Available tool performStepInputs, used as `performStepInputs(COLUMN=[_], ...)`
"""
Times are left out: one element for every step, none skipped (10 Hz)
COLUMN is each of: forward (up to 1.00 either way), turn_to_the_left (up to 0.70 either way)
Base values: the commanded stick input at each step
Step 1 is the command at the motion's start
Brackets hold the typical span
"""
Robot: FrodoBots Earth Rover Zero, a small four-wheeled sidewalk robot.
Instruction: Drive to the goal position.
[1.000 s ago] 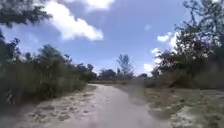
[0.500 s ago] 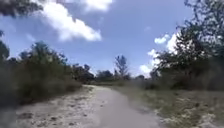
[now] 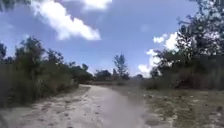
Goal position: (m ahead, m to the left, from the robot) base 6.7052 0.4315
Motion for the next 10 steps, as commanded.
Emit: performStepInputs(forward=[1.0, 1.0, 1.0, 1.0, 1.0, 1.0, 1.0, 1.0, 1.0, 1.0], turn_to_the_left=[0.4, 0.4, 0.24, 0.06, 0.0, 0.0, 0.0, 0.0, 0.0, 0.0])
